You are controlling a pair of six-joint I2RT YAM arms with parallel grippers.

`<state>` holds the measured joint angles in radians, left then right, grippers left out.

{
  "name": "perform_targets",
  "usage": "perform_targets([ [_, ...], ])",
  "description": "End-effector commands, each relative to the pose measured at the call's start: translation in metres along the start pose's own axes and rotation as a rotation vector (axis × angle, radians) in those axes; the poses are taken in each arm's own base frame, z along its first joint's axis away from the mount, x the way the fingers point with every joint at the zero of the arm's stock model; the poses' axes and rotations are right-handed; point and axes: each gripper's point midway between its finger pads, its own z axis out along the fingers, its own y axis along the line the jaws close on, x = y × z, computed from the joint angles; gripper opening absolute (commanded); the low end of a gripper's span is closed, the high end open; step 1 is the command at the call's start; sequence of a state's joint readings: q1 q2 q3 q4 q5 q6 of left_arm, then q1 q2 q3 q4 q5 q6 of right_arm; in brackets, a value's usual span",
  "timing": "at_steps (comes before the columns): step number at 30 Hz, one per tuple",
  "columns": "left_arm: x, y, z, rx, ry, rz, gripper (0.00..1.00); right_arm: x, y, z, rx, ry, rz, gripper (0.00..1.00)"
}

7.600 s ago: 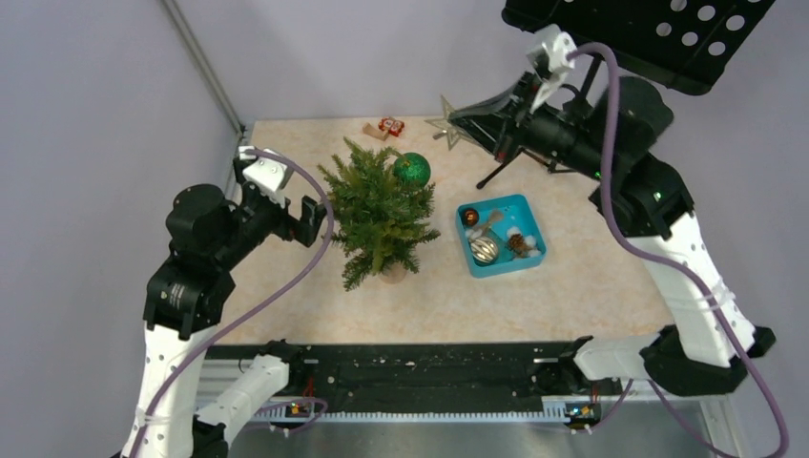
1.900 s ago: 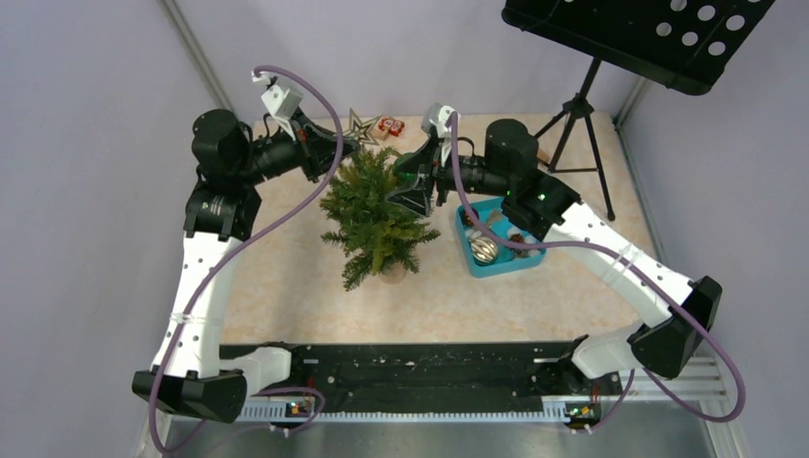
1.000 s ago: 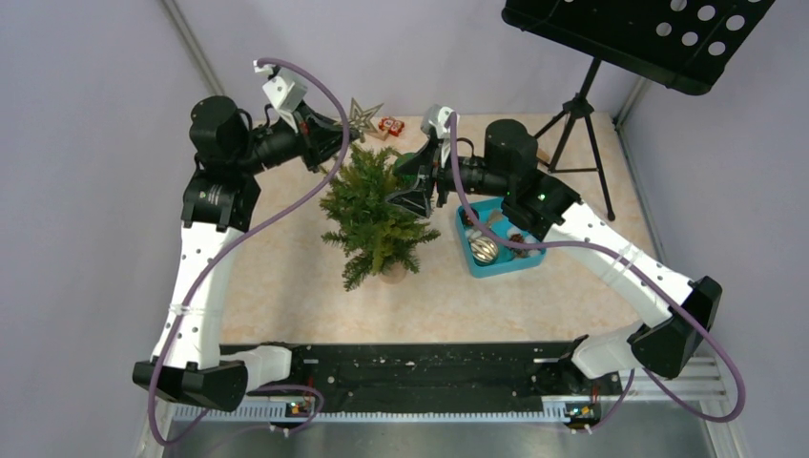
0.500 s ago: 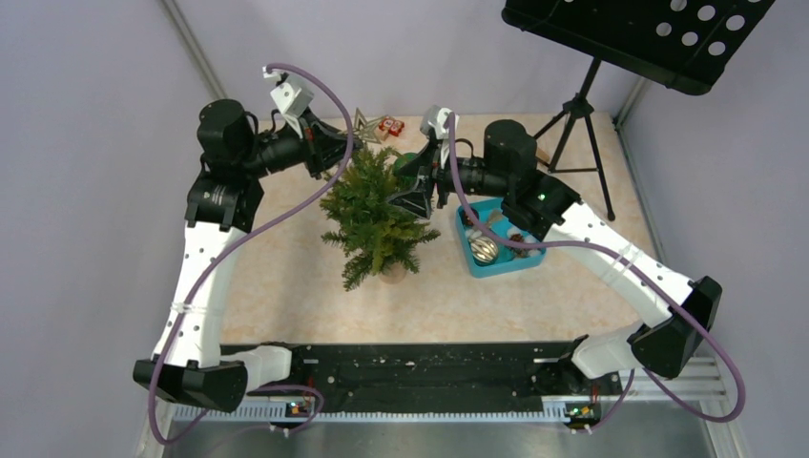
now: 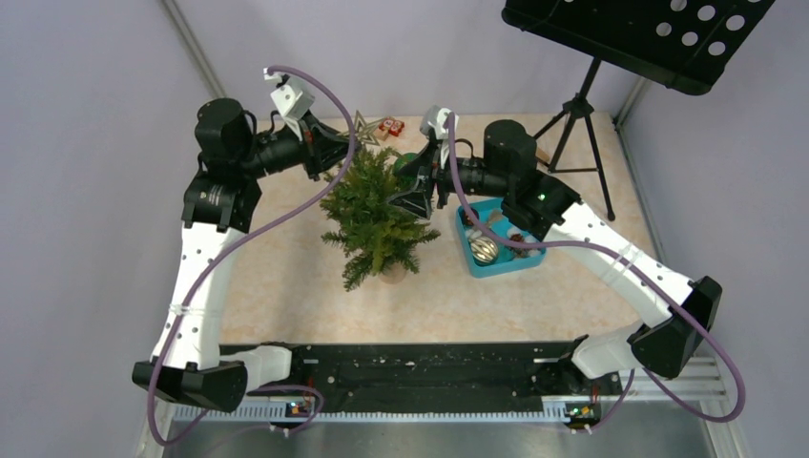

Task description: Decorate the small christmas tree

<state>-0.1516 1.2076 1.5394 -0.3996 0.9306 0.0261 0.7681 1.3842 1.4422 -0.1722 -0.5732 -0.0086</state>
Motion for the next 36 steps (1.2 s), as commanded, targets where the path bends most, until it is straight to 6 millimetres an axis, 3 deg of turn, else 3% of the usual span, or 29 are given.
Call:
perform_targets([
  [1, -0.005, -0.007, -0.005, 0.022, 0.025, 0.039, 0.0, -0.021, 0.003, -0.004, -0.009, -0.048, -0.041, 0.65],
  [12, 0.0, -0.006, -0.001, 0.034, 0.071, -0.012, 0.0, -0.021, 0.003, -0.004, -0.008, -0.046, -0.044, 0.65],
  [17, -0.011, -0.007, 0.002, 0.045, 0.034, 0.002, 0.0, -0.021, 0.005, -0.005, -0.012, -0.046, -0.047, 0.65],
  [23, -0.004, 0.0, 0.002, 0.019, 0.054, 0.022, 0.0, -0.023, 0.006, -0.006, -0.02, -0.051, -0.05, 0.65],
  [28, -0.011, 0.004, 0.002, 0.002, 0.041, 0.04, 0.0, -0.021, 0.007, -0.005, -0.03, -0.048, -0.048, 0.65],
  [32, -0.024, -0.004, 0.002, 0.036, 0.008, 0.039, 0.0, -0.02, 0.007, -0.004, -0.034, -0.045, -0.046, 0.65],
  [36, -0.022, 0.0, 0.002, 0.015, 0.016, 0.049, 0.0, -0.02, 0.007, -0.004, -0.035, -0.045, -0.046, 0.65],
])
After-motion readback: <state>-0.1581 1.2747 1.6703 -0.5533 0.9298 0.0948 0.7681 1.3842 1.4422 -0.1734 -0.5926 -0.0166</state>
